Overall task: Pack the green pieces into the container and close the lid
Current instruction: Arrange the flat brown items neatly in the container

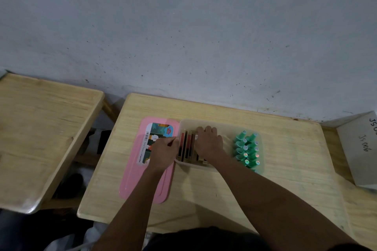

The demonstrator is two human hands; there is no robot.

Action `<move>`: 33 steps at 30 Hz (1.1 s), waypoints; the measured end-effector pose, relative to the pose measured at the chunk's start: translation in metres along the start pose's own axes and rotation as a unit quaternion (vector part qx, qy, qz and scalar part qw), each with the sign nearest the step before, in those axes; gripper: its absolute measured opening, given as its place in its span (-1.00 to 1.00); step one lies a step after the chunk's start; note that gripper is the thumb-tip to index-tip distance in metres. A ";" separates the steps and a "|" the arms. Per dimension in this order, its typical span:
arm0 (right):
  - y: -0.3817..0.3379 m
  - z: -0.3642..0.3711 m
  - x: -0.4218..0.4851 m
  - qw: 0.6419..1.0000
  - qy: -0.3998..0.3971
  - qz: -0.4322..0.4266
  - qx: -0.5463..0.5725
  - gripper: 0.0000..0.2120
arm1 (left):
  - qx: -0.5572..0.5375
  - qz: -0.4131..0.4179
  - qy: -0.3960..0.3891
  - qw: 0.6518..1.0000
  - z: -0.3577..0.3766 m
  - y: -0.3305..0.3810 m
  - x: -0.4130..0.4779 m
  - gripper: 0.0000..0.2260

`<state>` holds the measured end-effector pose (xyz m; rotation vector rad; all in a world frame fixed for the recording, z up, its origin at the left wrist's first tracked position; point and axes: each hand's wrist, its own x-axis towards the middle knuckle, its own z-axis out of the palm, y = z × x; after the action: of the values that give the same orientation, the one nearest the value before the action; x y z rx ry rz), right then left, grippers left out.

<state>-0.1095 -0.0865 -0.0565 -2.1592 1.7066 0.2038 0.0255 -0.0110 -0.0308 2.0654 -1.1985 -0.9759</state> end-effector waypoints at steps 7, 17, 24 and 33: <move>0.007 0.000 0.000 0.998 0.000 -0.010 0.056 -0.73 | 0.011 0.008 0.001 1.000 0.000 -0.001 0.001 -0.75; 0.028 -0.018 -0.011 0.941 -0.011 -0.004 0.339 -0.91 | 0.004 0.008 0.005 1.000 0.003 -0.003 0.002 -0.74; 0.038 -0.023 -0.026 0.848 -0.015 0.039 0.528 -0.70 | 0.023 0.020 0.013 0.999 0.001 0.001 0.000 -0.72; 0.040 -0.021 -0.028 0.841 0.027 0.067 0.536 -0.65 | 0.021 0.024 0.017 0.999 0.002 -0.001 0.000 -0.72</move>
<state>-0.1571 -0.0770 -0.0356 -1.1960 1.4353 -0.6442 0.0246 -0.0106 -0.0323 2.0678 -1.2545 -0.8966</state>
